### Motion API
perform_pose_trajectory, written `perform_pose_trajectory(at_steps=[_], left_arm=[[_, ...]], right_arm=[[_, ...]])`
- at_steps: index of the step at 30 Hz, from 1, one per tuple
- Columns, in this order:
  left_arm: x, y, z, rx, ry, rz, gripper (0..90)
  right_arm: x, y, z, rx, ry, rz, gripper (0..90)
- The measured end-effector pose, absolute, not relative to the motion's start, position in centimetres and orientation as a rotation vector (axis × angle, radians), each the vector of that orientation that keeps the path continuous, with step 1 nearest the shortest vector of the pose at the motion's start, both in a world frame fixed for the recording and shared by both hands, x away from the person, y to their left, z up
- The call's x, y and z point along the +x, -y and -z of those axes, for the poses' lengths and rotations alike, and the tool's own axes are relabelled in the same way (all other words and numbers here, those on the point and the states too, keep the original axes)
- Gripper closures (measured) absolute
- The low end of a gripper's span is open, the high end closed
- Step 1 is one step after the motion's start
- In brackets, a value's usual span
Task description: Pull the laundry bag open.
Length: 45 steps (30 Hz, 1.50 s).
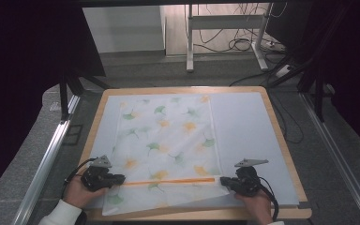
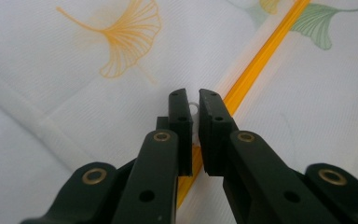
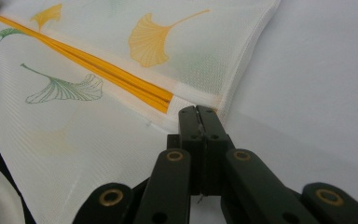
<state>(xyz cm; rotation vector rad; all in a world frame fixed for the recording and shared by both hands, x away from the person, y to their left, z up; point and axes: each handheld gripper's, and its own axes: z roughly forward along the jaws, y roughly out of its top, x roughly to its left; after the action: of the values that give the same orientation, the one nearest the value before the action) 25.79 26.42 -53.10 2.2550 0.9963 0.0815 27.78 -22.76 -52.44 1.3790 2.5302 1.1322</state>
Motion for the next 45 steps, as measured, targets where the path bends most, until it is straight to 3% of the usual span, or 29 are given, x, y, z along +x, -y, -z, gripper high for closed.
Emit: perform_pose_trajectory(at_steps=[18,45], left_arm=[[24.8,-28.8,53.5,2.207,-1.038,-0.101,85.3],[24.7,-29.0,53.6,2.191,-1.050,-0.108,85.2]], right_arm=[[27.8,22.8,52.4,1.379,-2.531,-1.126,89.8],[27.7,22.7,52.4,1.372,-2.530,-1.124,89.7]])
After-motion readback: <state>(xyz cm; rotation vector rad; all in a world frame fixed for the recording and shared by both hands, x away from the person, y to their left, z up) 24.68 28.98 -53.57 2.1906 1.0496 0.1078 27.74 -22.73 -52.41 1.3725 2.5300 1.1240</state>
